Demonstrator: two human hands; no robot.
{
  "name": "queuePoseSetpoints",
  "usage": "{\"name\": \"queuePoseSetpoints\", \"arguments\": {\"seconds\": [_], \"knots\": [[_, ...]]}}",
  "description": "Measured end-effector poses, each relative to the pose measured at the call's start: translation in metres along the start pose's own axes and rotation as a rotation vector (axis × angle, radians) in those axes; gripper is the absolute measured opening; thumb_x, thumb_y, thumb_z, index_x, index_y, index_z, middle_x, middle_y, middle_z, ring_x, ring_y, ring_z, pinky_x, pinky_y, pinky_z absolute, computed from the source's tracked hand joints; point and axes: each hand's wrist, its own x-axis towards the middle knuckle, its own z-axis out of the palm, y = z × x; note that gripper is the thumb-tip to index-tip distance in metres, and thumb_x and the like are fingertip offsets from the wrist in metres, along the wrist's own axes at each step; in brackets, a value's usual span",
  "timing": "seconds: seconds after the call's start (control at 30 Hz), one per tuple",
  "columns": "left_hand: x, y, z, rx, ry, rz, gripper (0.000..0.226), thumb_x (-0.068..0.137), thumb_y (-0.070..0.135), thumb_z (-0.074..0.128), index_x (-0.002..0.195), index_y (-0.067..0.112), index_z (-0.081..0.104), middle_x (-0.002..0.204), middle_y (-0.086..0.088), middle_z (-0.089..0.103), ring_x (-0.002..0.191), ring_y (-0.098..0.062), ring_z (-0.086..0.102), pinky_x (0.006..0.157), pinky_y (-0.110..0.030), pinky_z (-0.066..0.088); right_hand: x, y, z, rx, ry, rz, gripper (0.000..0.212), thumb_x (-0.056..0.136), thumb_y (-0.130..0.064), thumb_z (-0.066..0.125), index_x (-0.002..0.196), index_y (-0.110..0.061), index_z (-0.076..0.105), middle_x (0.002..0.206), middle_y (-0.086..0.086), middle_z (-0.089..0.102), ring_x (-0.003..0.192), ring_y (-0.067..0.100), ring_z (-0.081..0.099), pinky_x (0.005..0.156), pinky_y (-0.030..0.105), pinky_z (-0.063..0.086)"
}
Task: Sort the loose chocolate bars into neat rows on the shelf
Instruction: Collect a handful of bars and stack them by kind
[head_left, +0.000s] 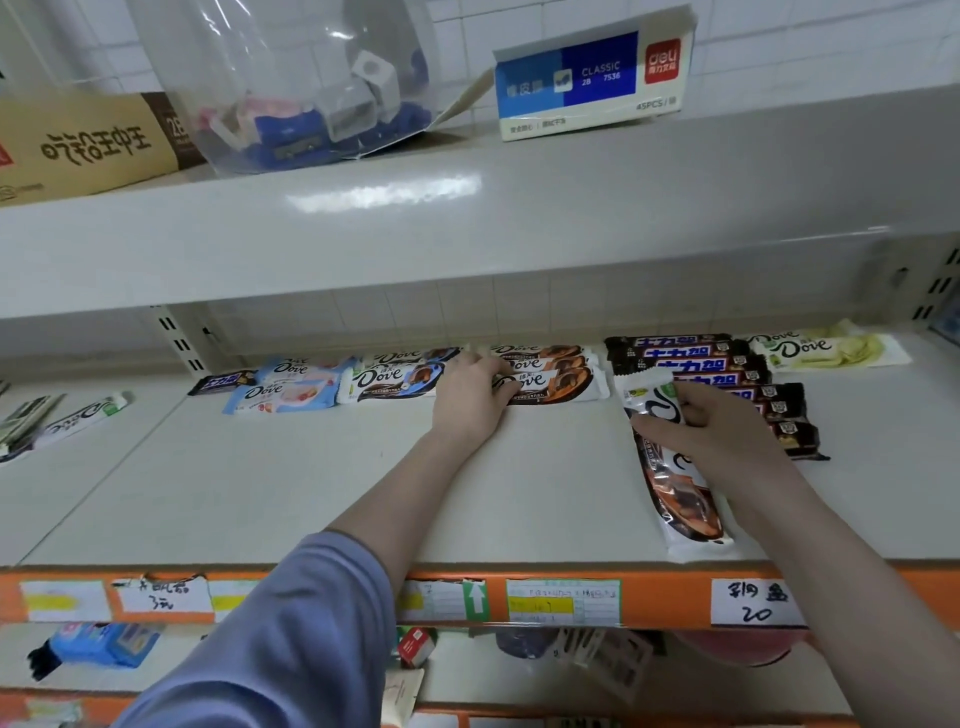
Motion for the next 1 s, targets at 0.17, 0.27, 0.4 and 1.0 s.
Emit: {"name": "queuePoseSetpoints", "arguments": {"seconds": [0.17,0.27,0.4,1.0], "knots": [[-0.004,0.005,-0.004,0.114,0.038,0.049,0.025,0.09,0.029,0.057,0.107,0.014,0.067,0.109,-0.014,0.059,0.105,-0.034,0.049,0.089,-0.036,0.036,-0.002,-0.004,0.004,-0.047,0.001,0.033,0.013,0.083,-0.006,0.062,0.086,-0.019,0.064,0.082,-0.012,0.063,0.08,-0.008,0.055,0.063,0.013,0.049],[-0.018,0.011,-0.013,0.231,0.025,0.048,0.03,0.089,0.027,0.053,0.115,0.014,0.062,0.115,-0.012,0.056,0.109,-0.032,0.046,0.09,-0.036,0.034,-0.002,-0.005,0.006,-0.095,0.039,0.056,0.021,0.081,-0.005,0.062,0.101,0.0,0.063,0.095,0.007,0.066,0.093,0.01,0.057,0.076,0.027,0.048],[-0.053,0.023,-0.038,-0.03,0.02,-0.012,0.027,0.09,0.025,0.054,0.113,0.013,0.063,0.111,-0.01,0.061,0.103,-0.029,0.052,0.087,-0.033,0.04,0.0,-0.011,0.01,-0.07,0.127,0.033,0.019,0.074,-0.005,0.068,0.092,0.0,0.066,0.082,0.015,0.066,0.082,0.026,0.062,0.08,0.039,0.049],[-0.091,0.026,-0.06,-0.647,-0.331,-0.124,0.014,0.079,0.013,0.072,0.086,0.022,0.063,0.078,0.011,0.065,0.07,-0.002,0.056,0.069,-0.02,0.041,0.012,-0.008,0.024,0.028,-0.132,0.018,0.035,0.075,-0.002,0.071,0.106,-0.017,0.063,0.101,0.007,0.068,0.082,0.013,0.069,0.06,0.016,0.056]]}}
